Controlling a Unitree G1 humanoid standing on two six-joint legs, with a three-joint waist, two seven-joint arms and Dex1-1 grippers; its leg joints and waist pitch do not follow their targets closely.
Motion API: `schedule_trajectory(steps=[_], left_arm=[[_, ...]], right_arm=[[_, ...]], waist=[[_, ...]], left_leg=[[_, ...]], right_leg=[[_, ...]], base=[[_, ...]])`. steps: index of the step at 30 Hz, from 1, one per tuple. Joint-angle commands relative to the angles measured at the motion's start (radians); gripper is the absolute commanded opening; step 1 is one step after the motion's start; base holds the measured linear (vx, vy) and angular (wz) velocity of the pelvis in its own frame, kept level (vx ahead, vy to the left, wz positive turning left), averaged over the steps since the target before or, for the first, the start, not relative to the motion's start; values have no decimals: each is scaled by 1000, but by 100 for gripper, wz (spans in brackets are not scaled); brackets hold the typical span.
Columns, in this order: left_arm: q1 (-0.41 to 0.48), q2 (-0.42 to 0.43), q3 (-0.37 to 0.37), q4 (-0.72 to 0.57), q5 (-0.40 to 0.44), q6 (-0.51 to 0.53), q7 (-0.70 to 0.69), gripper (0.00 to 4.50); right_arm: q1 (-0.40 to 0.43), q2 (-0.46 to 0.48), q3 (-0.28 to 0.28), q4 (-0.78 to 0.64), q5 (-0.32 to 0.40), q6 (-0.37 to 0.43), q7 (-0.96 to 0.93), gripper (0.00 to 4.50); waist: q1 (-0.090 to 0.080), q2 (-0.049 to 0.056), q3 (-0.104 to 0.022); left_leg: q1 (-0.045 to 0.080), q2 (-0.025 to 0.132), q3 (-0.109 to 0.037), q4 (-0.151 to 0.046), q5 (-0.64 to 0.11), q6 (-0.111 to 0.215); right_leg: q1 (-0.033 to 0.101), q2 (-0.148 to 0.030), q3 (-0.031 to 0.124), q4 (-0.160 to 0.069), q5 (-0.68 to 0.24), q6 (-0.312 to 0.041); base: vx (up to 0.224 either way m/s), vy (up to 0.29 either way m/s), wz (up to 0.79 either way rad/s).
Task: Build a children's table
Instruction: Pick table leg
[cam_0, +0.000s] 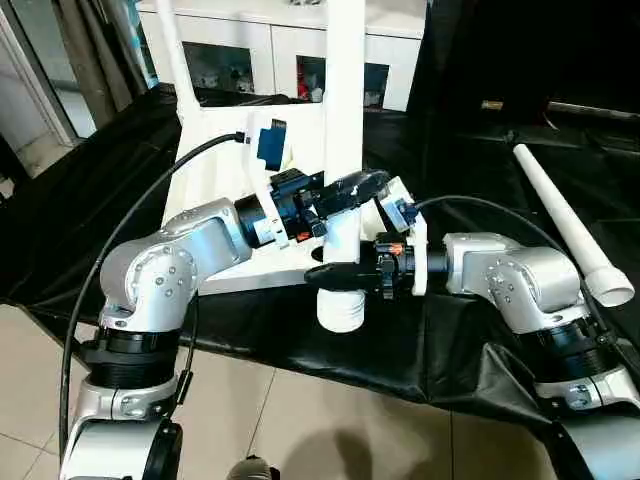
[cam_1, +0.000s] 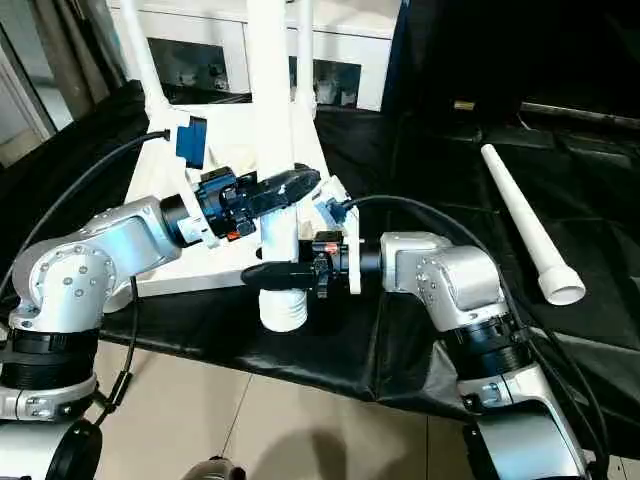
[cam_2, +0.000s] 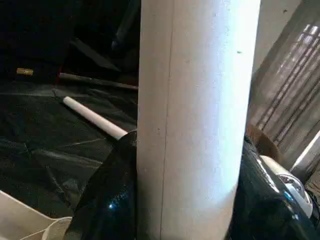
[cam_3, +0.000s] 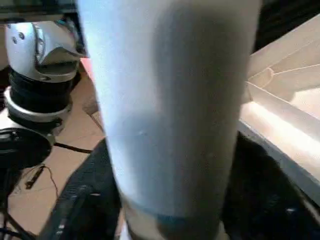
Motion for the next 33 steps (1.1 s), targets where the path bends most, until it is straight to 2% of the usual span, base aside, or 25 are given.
schedule_trajectory(steps=[1,5,6,8,9,11,14,16,18,20,21,22,23,24,25,26,27,28,29,30,31,32,33], left_arm=[[-15,1,-7,-33,-22,8,-14,188],[-16,-1,1,-30,-22,7,-8,188],[-16,-1,0,-29,-9,-7,-4,188],[-15,-1,-1,-28,0,-16,0,188],[-18,-5,4,-16,4,-18,13,188],[-19,-8,8,-12,-9,-2,15,244],[-15,-22,23,-17,-26,0,27,263],[-15,-45,37,-13,-15,-63,24,301],[-18,-103,87,0,-26,-179,22,301],[-23,-144,135,5,-73,-222,26,302],[-23,-147,140,5,-77,-224,27,302],[-27,-168,170,5,-111,-234,36,302],[-27,-170,174,4,-117,-233,38,302],[-24,-161,173,-3,-100,-231,48,302],[-23,-160,172,-4,-95,-232,51,302],[-17,-131,162,4,-18,-239,115,302],[-13,-111,154,12,35,-245,159,302],[-2,-77,137,27,125,-269,209,302],[-2,-77,137,27,125,-269,209,302],[44,-27,115,37,255,-320,268,302],[54,-20,112,37,273,-328,277,302],[154,19,107,10,386,-337,378,302],[163,22,107,7,394,-338,387,302]], right_arm=[[-18,-10,-4,19,-11,14,-10,238],[-15,-10,-6,21,-13,16,-11,214],[-10,-10,-7,18,-11,16,-11,214],[-8,-11,-7,17,-10,15,-12,202],[-2,-8,-12,14,-8,10,-21,200],[5,-1,-19,13,-7,4,-33,198],[20,11,-32,7,-8,-9,-52,196],[33,28,-50,0,-3,-27,-72,195],[48,62,-96,-3,12,-59,-118,195],[56,90,-133,-3,25,-78,-158,195],[57,92,-136,-3,26,-80,-162,195],[64,112,-162,-5,34,-100,-191,195],[67,119,-170,-7,30,-115,-208,195],[79,142,-203,-14,18,-162,-267,194],[80,143,-205,-15,15,-167,-272,193],[91,145,-222,-23,-26,-215,-336,193],[98,136,-220,-29,-59,-243,-363,193],[109,118,-203,-38,-121,-288,-403,193],[109,118,-203,-38,-121,-288,-403,193],[126,94,-186,-46,-214,-348,-488,193],[129,91,-185,-47,-228,-356,-504,193],[155,96,-206,-62,-296,-396,-630,193],[157,98,-209,-63,-298,-397,-639,193]], waist=[[2,-15,-86],[3,-15,-87],[3,-12,-88],[3,-11,-88],[3,-5,-88],[2,-8,-88],[1,-6,-88],[2,-8,-88],[3,-9,-88],[3,-11,-89],[2,-9,-90],[1,-10,-89],[1,-10,-89],[2,-5,-90],[0,-4,-89],[-2,-6,-90],[-6,2,-88],[-6,4,-88],[-8,2,-86],[-8,3,-87],[-9,6,-85],[-15,-4,-85],[-18,0,-87]], left_leg=[[17,14,-3,-72,-143,-32],[16,14,-3,-71,-137,-31],[17,14,-3,-71,-137,-32],[17,14,-3,-71,-142,-33],[18,15,-4,-72,-146,-36],[17,14,-4,-72,-151,-38],[18,14,-4,-71,-152,-40],[17,14,-4,-72,-154,-37],[17,15,-3,-72,-156,-35],[15,15,-4,-72,-144,-36],[15,13,-3,-70,-147,-34],[16,13,-2,-70,-150,-34],[14,13,-2,-70,-151,-33],[17,14,-3,-71,-150,-36],[18,15,-3,-72,-153,-37],[19,15,-4,-73,-157,-39],[19,15,-5,-75,-167,-47],[23,15,-6,-76,-178,-53],[20,15,-8,-79,-183,-56],[23,12,-7,-78,-187,-65],[22,16,-11,-82,-185,-75],[21,12,-7,-81,-183,-76],[19,15,-10,-83,-165,-87]], right_leg=[[56,-58,42,-77,-200,-147],[57,-57,42,-76,-188,-149],[56,-56,41,-76,-184,-150],[56,-56,41,-75,-180,-152],[56,-56,41,-75,-177,-154],[58,-56,41,-76,-176,-157],[57,-56,41,-75,-171,-161],[58,-58,41,-78,-174,-162],[58,-59,41,-81,-179,-161],[62,-60,40,-78,-166,-166],[59,-60,41,-77,-162,-168],[60,-60,40,-77,-167,-172],[59,-60,40,-78,-168,-174],[56,-59,40,-77,-170,-172],[54,-58,40,-78,-171,-167],[57,-56,39,-77,-173,-158],[53,-52,40,-80,-178,-142],[54,-53,39,-82,-194,-124],[54,-51,39,-86,-208,-105],[57,-53,40,-86,-227,-84],[53,-51,40,-89,-229,-63],[56,-49,40,-89,-228,-59],[57,-50,40,-82,-205,-51]], base=[[0,0,0],[0,0,0],[0,0,0],[0,0,0],[0,0,0],[0,0,0],[0,0,0],[0,0,0],[0,0,0],[0,0,0],[0,0,0],[0,0,0],[0,0,0],[0,0,0],[0,0,0],[0,0,0],[0,0,0],[0,0,0],[0,0,0],[0,0,0],[0,0,0],[0,0,0],[0,0,0]])
